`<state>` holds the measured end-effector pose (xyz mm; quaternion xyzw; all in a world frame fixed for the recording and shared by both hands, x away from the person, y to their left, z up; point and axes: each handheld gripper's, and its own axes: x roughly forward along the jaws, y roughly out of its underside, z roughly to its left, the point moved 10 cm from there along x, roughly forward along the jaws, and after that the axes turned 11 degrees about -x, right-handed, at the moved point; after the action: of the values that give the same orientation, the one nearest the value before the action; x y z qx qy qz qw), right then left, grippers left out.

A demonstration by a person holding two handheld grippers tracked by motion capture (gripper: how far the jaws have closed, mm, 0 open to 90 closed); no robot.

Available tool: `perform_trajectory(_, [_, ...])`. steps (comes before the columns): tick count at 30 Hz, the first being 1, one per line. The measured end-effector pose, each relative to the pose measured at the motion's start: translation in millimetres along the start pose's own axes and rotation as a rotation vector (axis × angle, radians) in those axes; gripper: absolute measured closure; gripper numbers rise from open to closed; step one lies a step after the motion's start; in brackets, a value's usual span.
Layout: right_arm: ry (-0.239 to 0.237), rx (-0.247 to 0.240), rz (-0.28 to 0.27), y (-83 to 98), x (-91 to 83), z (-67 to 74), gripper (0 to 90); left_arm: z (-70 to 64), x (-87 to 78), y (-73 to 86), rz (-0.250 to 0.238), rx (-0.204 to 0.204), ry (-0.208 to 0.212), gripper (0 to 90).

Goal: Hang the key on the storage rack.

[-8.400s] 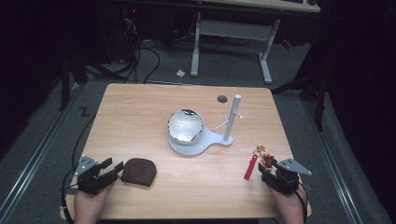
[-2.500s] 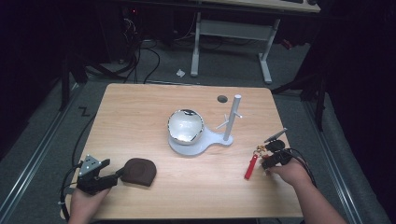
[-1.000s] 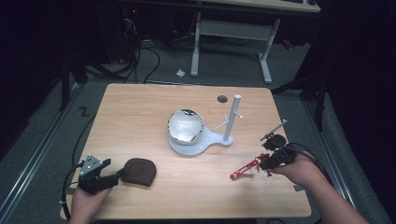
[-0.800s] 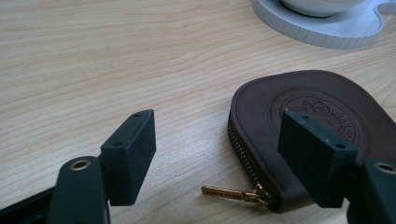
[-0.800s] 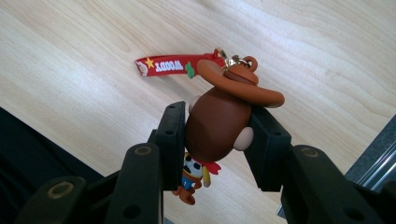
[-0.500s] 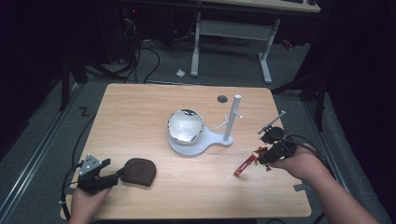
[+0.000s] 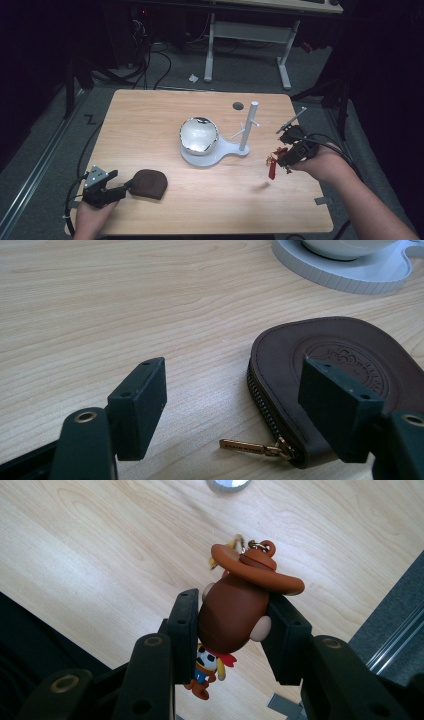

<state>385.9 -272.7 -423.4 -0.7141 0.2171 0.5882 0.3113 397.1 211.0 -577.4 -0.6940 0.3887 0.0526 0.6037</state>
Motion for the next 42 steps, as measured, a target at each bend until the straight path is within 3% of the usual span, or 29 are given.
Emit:
perform_trajectory(3, [0.005,0.015,0.006,-2.3,-2.4,0.3,61.6,0.2,-0.2,0.0,0.0,0.001,0.0,27.7])
perform_trajectory(12, [0.018,-0.016,-0.014,-17.1,-9.7,-1.4,61.5,1.1,-0.6,-0.3,-0.002,-0.002,0.0,27.7])
perform_trajectory(35, [-0.014,-0.018,-0.021,-45.9,-20.5,-2.2,61.6,2.4,-2.2,1.1,-0.004,-0.013,0.004,27.5])
perform_trajectory(42, [-0.004,-0.025,-0.022,-53.6,-29.9,-5.4,61.5,3.6,-2.0,0.9,-0.004,-0.015,0.004,27.6])
